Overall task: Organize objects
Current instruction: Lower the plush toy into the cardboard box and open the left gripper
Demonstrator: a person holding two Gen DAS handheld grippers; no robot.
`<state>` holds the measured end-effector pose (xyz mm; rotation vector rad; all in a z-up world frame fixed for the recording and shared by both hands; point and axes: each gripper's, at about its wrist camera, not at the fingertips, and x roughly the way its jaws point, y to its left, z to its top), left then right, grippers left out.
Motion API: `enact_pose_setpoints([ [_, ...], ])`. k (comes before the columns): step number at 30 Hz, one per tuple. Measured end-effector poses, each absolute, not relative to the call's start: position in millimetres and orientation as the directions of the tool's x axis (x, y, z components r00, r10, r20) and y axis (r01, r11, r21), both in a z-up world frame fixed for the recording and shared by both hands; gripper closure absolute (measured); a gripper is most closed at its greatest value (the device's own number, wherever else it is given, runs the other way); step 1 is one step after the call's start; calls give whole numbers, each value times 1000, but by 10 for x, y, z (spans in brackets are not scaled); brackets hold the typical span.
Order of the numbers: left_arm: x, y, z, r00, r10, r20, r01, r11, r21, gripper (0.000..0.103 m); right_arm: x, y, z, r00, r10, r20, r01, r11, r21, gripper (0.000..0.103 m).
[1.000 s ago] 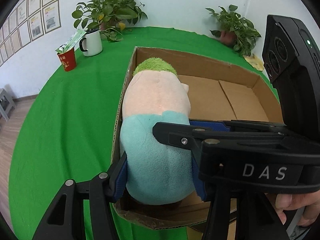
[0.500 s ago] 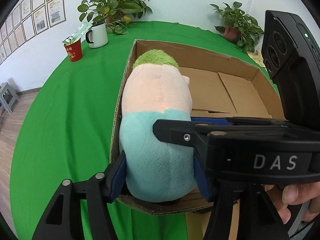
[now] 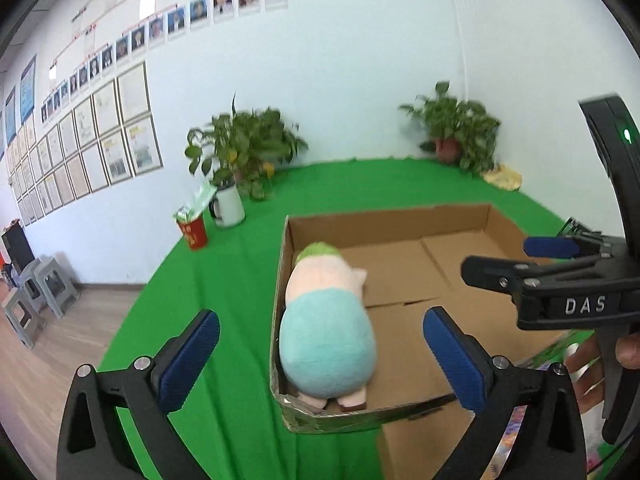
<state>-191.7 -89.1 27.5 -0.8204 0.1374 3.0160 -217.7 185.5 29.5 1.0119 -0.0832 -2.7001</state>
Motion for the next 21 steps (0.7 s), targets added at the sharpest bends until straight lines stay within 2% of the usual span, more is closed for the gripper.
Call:
enact_pose_setpoints([
  [5, -1468, -663, 507, -891, -24, -454, -20, -996, 92, 0, -1618, 2085, 459, -797, -215, -565, 192, -976, 100, 1],
  [10, -1077, -431, 642, -900, -8, -435, -29, -997, 78, 0, -1172, 2193, 416, -814, -168, -556, 162, -985, 59, 1],
  [14, -703, -279, 769, -919, -15, -393, -10, -998, 63, 0, -837, 2236, 431, -864, -38, -501, 89, -993, -77, 1],
  [15, -616, -240, 793, -923, -21, -384, -1, -998, 57, 0, -790, 2267, 438, -868, -36, -496, 81, -994, -69, 1],
  [17, -468, -136, 819, -924, -21, -381, 4, -999, 44, 0, -679, 2313, 463, -872, -40, -488, 76, -996, -54, 1],
  [21, -230, 46, 822, -917, 1, -400, -21, -999, 46, 0, -442, 2295, 469, -885, -25, -465, 87, -990, -113, 1],
])
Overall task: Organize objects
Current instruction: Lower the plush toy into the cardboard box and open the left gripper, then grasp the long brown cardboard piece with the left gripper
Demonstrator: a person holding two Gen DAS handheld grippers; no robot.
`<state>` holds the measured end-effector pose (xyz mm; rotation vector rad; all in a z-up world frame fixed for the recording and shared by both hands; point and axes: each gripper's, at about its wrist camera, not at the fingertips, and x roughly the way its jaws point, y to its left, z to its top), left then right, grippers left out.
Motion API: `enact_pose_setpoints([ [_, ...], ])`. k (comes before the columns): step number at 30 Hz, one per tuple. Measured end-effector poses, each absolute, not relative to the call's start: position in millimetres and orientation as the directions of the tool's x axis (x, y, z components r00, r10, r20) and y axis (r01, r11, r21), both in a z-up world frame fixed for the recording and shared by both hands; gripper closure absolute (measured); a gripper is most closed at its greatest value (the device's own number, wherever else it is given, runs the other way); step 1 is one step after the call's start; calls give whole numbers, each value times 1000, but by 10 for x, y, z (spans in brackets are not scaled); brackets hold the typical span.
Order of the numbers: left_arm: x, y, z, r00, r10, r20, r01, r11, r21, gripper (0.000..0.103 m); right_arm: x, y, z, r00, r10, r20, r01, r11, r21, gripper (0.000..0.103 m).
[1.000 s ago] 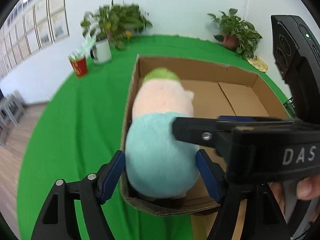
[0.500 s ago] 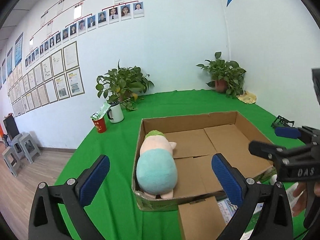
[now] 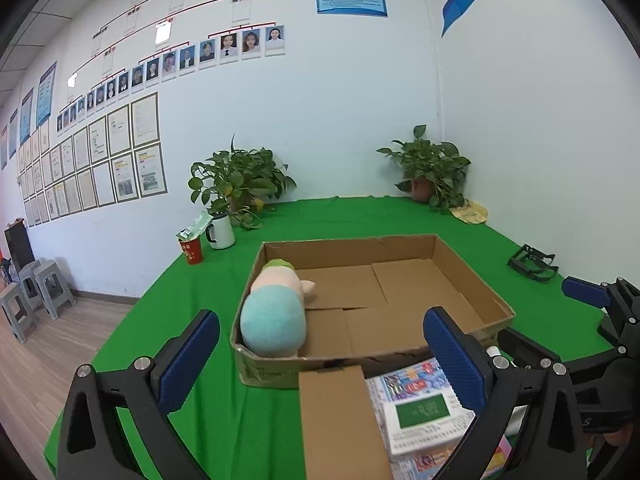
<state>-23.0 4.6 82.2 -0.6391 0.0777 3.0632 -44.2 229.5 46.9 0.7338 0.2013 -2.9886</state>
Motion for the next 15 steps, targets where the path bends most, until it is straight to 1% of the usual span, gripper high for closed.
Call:
enact_pose_setpoints([
  [5, 56, 142, 723, -895, 27, -445, -31, -1000, 1, 0, -200, 2376, 356, -862, -95, -499, 134, -990, -42, 1],
  [8, 110, 159, 658, -880, 32, -475, -38, -999, 2, 0, -105, 2397, 266, -839, -135, -528, 162, -987, -4, 1],
  [11, 137, 170, 592, -871, 25, -491, -36, -999, 13, 0, -31, 2354, 220, -825, -157, -543, 185, -983, 4, 1],
  [15, 134, 110, 544, -854, 46, -517, -54, -999, 0, 0, 23, 2242, 185, -810, -185, -557, 220, -975, 4, 1],
])
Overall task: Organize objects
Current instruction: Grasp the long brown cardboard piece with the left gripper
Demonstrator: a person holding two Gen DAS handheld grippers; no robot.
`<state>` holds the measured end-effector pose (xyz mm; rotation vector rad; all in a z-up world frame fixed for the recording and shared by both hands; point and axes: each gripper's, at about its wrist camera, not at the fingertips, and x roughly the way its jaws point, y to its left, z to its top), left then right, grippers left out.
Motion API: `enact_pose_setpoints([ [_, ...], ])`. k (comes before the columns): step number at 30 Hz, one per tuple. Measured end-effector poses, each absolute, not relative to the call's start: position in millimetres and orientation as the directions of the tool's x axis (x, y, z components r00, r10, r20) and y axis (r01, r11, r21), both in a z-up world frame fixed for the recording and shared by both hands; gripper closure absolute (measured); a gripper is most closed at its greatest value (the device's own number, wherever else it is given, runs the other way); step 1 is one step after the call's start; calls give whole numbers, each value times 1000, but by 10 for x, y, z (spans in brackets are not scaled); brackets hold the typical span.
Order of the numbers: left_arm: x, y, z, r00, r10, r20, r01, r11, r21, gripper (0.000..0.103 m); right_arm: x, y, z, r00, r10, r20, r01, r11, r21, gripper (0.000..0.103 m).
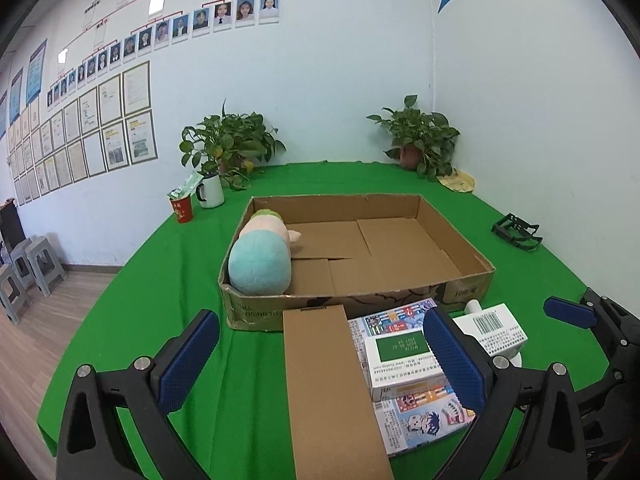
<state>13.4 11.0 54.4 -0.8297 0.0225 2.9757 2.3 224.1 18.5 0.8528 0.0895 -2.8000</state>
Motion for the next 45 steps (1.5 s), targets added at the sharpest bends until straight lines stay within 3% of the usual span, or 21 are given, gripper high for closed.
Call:
enact_pose_setpoints([
  [12, 313, -82, 571, -811, 67, -581, -71, -997, -16, 0, 242, 2175, 259, -770, -226, -597, 257, -966, 34, 1],
  [19, 141, -371, 28, -676, 297, -674, -146, -951, -273, 0, 413, 1851, -118, -686, -321, -652, 323, -939, 122, 1],
  [25, -85, -528, -485, -589, 348, -730, -159, -935, -318, 0, 476, 1531, -393, -625, -360, -693, 361, -920, 152, 1],
  [30, -270, -594, -817, -491, 491, -720, -205, -868, -452, 3, 446, 1347, -525, -598, -372, -710, 374, -913, 163, 1],
  [36, -439, -657, -993, -398, 637, -660, -236, -767, -597, 14, 404, 1132, -674, -574, -346, -742, 358, -921, 152, 1],
  [45, -430, -702, -1087, -319, 712, -626, -275, -701, -658, 20, 346, 939, -774, -559, -268, -785, 306, -946, 106, 0],
])
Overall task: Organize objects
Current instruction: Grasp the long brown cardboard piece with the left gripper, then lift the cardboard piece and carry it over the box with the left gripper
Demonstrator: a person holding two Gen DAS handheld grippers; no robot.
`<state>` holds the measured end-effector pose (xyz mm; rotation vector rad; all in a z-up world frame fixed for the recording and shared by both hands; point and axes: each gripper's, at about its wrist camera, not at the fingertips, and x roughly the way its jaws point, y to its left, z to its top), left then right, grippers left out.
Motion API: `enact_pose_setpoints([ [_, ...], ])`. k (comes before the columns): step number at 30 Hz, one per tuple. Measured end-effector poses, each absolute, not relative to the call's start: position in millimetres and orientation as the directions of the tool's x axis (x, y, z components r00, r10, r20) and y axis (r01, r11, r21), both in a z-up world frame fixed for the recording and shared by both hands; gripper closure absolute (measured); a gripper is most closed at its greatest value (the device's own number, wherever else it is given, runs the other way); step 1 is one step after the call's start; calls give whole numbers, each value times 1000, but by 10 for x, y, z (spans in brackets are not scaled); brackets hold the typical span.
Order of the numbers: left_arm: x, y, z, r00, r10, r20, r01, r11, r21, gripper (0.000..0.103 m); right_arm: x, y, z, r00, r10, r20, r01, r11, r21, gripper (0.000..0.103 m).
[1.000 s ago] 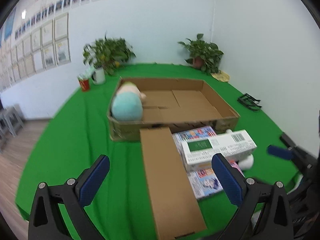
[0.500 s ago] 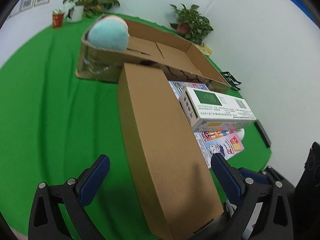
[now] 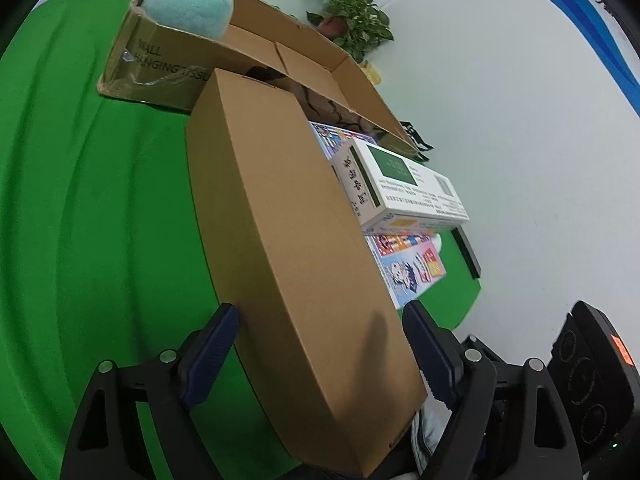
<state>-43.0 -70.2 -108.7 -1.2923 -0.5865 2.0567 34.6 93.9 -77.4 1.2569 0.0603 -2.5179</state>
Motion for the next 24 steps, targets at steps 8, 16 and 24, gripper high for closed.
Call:
enact_pose_setpoints([
  [8, -390, -714, -1112, -294, 752, -590, -289, -659, -695, 21, 279, 981, -814, -579, -129, -805, 221, -975, -2, 19],
  [16, -351, -901, -1289, -314, 760, -568, -175, -635, -753, 21, 230, 1011, -792, -554, -161, -817, 228, -973, 37, 19],
  [24, -372, -864, -1266, -318, 728, -608, -156, -673, -723, 21, 205, 1133, -773, -520, -275, -809, 232, -957, 176, 19],
])
